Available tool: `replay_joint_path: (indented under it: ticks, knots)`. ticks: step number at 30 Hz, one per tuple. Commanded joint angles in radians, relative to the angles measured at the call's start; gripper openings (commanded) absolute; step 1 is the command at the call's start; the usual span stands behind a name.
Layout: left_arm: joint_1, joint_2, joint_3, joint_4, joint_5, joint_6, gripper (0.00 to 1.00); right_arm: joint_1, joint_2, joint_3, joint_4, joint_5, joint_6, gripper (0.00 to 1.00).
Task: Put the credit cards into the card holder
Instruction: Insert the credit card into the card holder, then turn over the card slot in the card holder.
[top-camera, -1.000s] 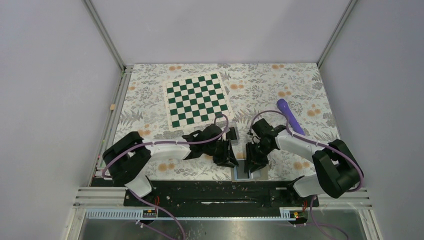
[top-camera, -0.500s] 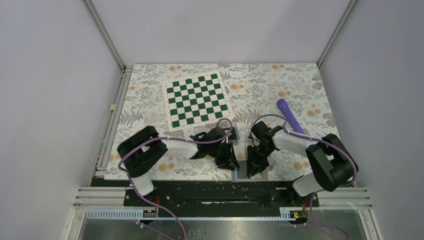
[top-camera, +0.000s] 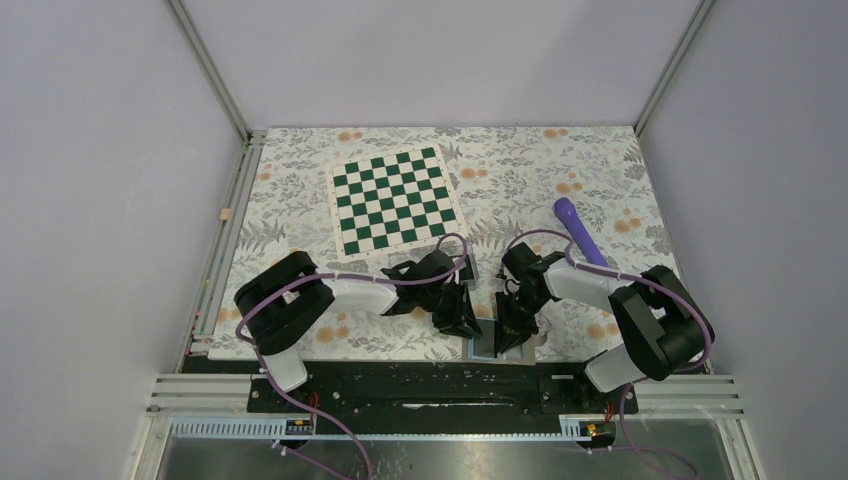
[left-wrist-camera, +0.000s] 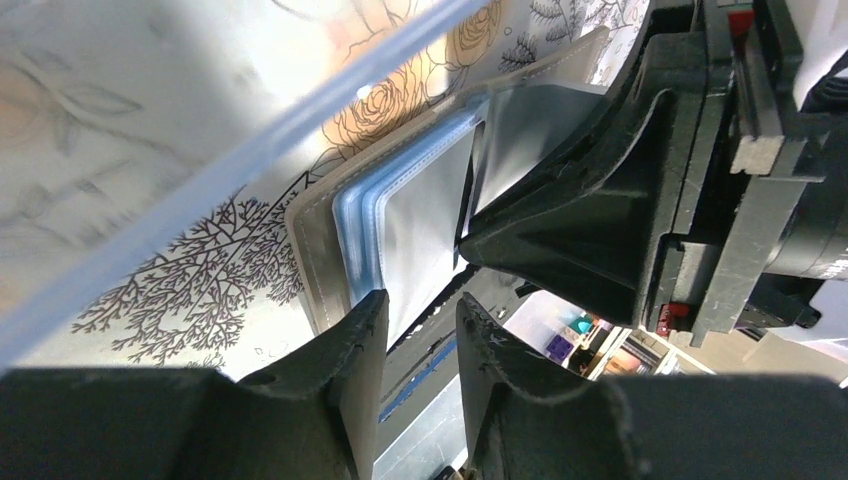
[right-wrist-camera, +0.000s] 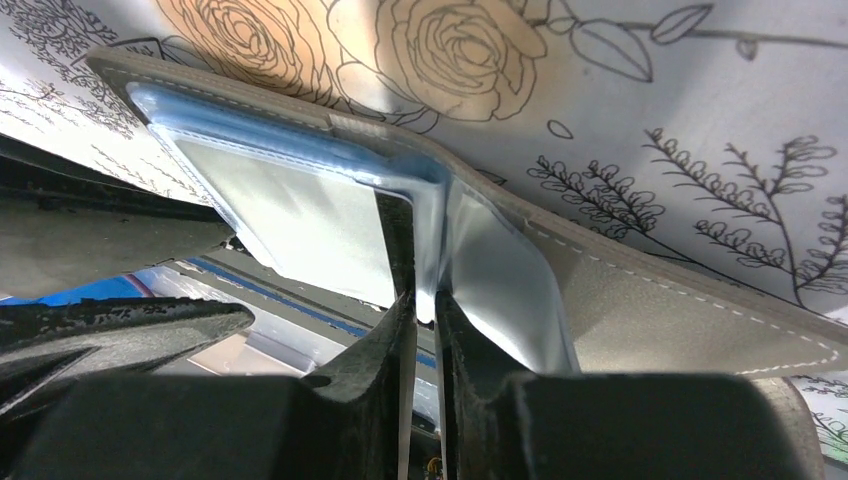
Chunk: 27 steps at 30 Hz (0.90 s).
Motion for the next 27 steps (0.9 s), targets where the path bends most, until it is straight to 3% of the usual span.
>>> replay_joint_path:
  ticks: [1,5,10,20,24,27]
  knots:
    - [-0.005,-0.004,0.057,-0.048,-0.017,0.042,0.32,-0.002,0.017,-0.003,0.001,0.025,0.000,0.18]
    - [-0.008,0.010,0.095,-0.154,-0.048,0.089,0.33,-0.002,0.021,-0.005,0.002,0.023,0.000,0.18]
    - [-0.018,0.035,0.107,-0.119,-0.018,0.088,0.31,-0.002,0.028,-0.001,0.002,0.018,-0.003,0.16]
    - [-0.039,-0.007,0.122,-0.099,-0.035,0.085,0.14,-0.003,0.027,0.007,0.001,0.005,-0.006,0.13]
    - [-0.039,-0.019,0.141,-0.148,-0.054,0.105,0.01,-0.002,0.012,0.019,0.001,-0.010,-0.002,0.14]
    - [-0.039,-0.024,0.173,-0.244,-0.086,0.137,0.00,-0.003,-0.014,0.035,-0.015,-0.005,0.000,0.16]
